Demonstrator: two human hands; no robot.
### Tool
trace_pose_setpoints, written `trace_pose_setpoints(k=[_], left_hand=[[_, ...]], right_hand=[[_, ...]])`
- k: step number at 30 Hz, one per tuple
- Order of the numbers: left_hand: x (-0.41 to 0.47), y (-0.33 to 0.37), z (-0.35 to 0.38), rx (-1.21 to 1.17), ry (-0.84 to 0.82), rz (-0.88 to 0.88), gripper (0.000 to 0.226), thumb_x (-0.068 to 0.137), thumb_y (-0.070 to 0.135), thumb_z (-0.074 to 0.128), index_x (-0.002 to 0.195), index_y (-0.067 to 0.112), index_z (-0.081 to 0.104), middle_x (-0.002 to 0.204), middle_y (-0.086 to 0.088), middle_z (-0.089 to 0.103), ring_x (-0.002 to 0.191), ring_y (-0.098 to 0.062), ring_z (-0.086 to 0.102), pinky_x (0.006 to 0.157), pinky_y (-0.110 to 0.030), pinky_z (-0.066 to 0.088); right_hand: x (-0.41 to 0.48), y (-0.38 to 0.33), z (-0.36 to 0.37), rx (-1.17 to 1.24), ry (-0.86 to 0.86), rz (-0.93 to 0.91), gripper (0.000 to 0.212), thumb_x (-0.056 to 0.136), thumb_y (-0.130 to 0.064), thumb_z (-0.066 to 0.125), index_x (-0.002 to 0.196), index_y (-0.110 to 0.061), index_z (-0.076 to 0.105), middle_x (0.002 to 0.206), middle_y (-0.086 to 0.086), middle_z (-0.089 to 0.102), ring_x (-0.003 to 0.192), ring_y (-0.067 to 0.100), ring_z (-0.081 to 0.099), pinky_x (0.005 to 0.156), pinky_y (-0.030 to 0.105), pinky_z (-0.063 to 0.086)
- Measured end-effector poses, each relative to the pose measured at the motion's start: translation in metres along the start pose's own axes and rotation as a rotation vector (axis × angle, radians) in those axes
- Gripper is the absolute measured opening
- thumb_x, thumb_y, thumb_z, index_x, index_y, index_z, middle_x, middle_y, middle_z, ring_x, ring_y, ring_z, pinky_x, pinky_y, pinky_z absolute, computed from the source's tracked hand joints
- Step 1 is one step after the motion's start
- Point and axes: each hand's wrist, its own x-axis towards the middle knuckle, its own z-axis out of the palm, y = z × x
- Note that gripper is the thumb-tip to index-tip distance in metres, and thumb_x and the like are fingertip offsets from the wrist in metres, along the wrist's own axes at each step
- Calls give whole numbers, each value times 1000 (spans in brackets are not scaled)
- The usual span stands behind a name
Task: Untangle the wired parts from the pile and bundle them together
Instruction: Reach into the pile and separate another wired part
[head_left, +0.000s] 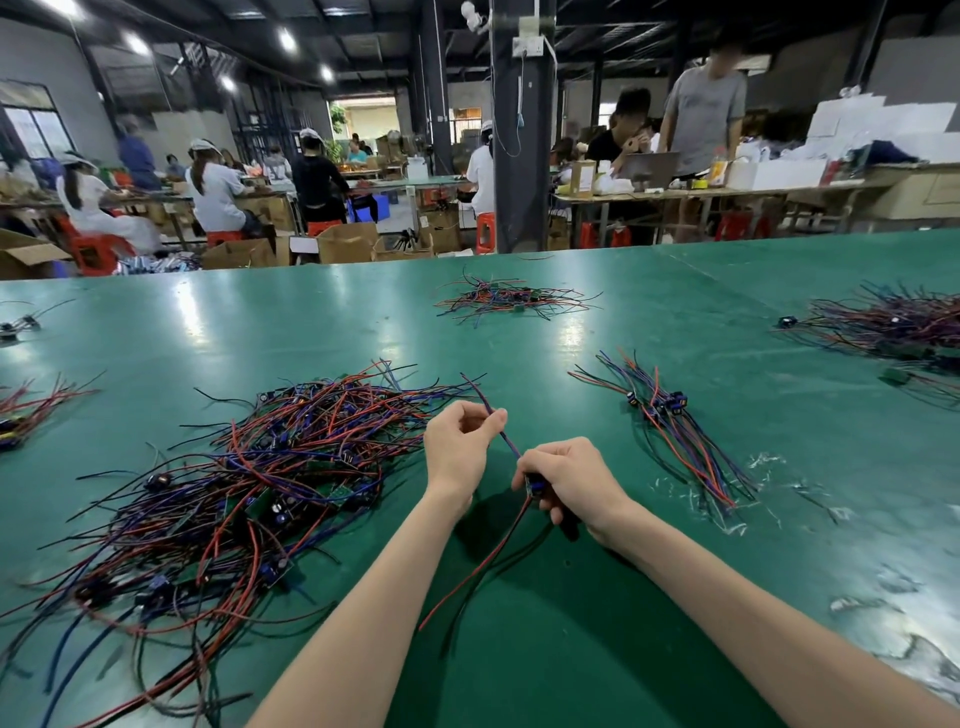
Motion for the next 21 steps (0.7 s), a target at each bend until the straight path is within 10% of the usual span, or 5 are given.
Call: trace_pose_setpoints(k=[5, 11, 21], left_hand=[[-7, 5, -5, 223, 13, 146, 14, 79, 20, 76, 74, 13, 64, 68, 9, 64, 63, 2, 57, 61, -7, 44], [-6, 5, -15, 95, -33, -9, 22, 83, 25, 72, 64, 16, 66, 64, 3, 67, 55, -8, 52, 65, -29, 47], [0, 4, -18, -43, 20, -126, 23, 78, 23, 77, 63, 13, 62, 61, 2, 64, 53, -9, 48, 57, -24, 41]], right_hand=[[-6, 0, 1, 0, -23, 9, 28, 75, -10, 57, 48, -10, 66, 41, 0, 49, 35, 14, 41, 32, 18, 30], [-12, -2, 4, -2, -63, 12, 29, 76, -11, 56, 48, -11, 67, 42, -1, 50, 35, 13, 41, 32, 18, 29], [-15, -2, 7, -11, -65, 25, 28, 75, -11, 56, 49, -10, 68, 43, 0, 51, 35, 14, 41, 33, 18, 29]])
